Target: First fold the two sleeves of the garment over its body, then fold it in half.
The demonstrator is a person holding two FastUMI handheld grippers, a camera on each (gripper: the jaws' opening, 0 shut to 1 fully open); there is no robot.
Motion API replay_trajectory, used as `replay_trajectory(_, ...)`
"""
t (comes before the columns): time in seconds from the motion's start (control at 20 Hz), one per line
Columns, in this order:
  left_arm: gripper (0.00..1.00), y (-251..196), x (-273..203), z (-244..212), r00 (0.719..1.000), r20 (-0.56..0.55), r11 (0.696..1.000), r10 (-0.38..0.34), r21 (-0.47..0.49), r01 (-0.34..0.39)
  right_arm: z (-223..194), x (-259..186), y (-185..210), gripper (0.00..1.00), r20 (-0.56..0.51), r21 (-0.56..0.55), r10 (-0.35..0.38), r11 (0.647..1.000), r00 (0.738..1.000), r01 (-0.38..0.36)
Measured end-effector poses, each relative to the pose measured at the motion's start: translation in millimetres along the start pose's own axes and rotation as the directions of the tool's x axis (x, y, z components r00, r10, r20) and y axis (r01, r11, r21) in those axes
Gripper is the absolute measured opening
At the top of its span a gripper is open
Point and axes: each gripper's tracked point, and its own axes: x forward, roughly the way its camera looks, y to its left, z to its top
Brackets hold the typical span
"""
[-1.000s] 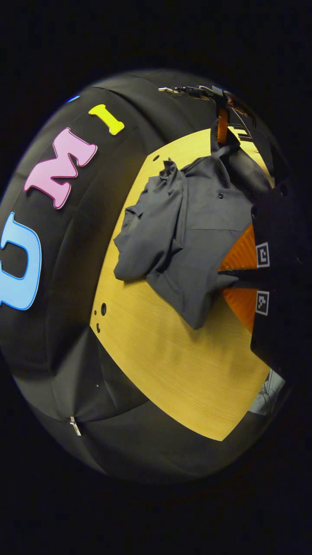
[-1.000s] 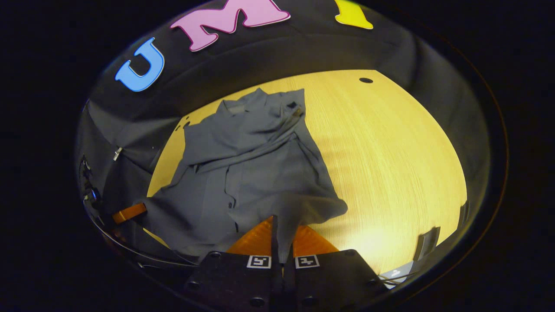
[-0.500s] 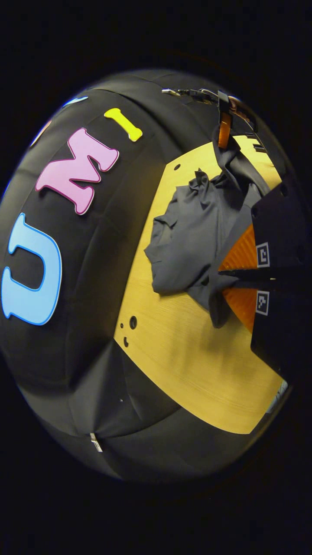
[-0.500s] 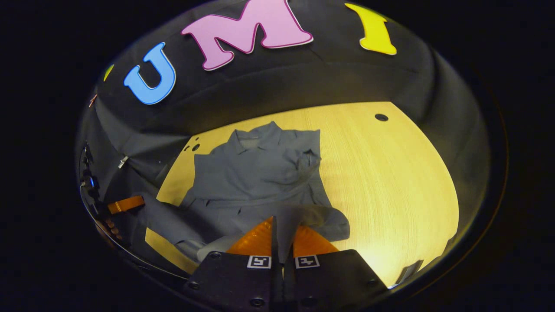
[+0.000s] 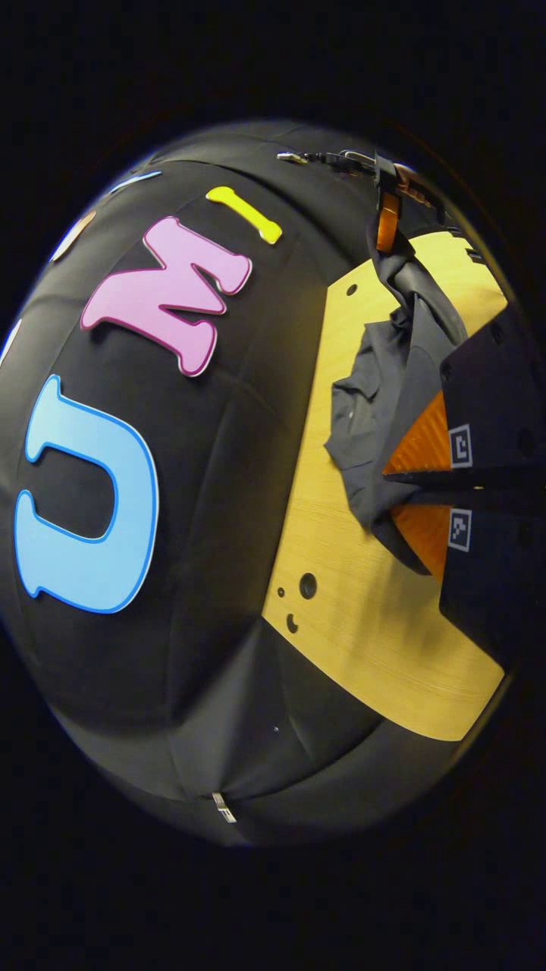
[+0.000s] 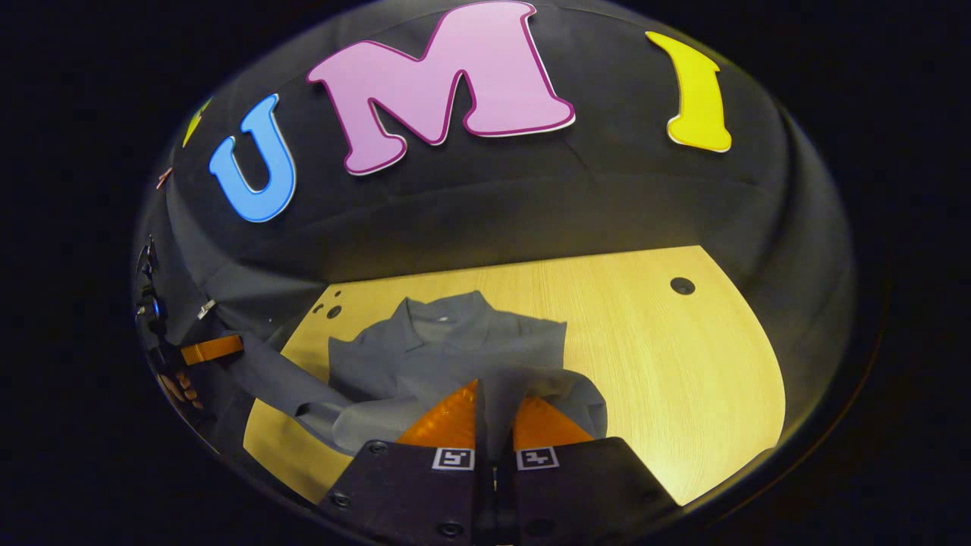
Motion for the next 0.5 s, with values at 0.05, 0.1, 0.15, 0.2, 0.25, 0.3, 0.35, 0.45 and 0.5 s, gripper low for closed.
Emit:
replay_trajectory(0.05,0.05,2.6,10.4,7.0,1.000,0.012,1.000,0.001,0.006,-0.001,8.2,9.5,-1.3,0.05,0.010,-0.007,-0.004,1.000,1.000,0.004)
replay_trajectory(0.1,0.05,4.5,21.7,13.6,1.000,0.019,1.000,0.002,0.013,-0.002,15.2,17.9,-2.5,0.05,0.019,-0.019,-0.009,1.000,1.000,0.010)
replay_trajectory(0.15,0.05,6.7,32.4,17.4,1.000,0.021,1.000,0.004,0.016,-0.004,21.4,26.9,-3.8,0.05,0.029,-0.030,-0.012,0.999,1.000,0.013)
replay_trajectory(0.2,0.05,9.7,42.2,20.9,1.000,0.022,1.000,0.005,0.012,-0.005,25.7,35.9,-4.0,0.05,0.034,-0.037,-0.014,0.999,0.999,0.015)
replay_trajectory(0.25,0.05,10.6,54.0,23.1,1.000,0.020,1.000,0.000,-0.001,0.000,29.9,45.4,-3.5,0.05,0.036,-0.036,-0.010,0.999,0.999,0.012)
replay_trajectory(0.3,0.05,12.3,65.1,25.4,1.000,0.026,1.000,-0.003,-0.012,0.003,33.9,55.0,-3.4,0.05,0.040,-0.034,-0.009,0.999,0.999,0.011)
replay_trajectory(0.35,0.05,15.7,76.7,28.7,1.000,0.032,1.000,-0.002,-0.022,0.003,38.2,64.4,-4.4,0.05,0.044,-0.037,-0.009,0.999,0.999,0.011)
replay_trajectory(0.45,0.05,19.9,98.4,32.1,0.999,0.036,1.000,-0.003,-0.015,0.004,46.4,82.9,-7.2,0.05,0.055,-0.050,-0.013,0.999,0.998,0.016)
replay_trajectory(0.5,0.05,23.6,108.8,33.6,0.999,0.038,1.000,0.001,-0.003,0.000,50.5,91.4,-7.5,0.05,0.061,-0.054,-0.013,0.998,0.998,0.016)
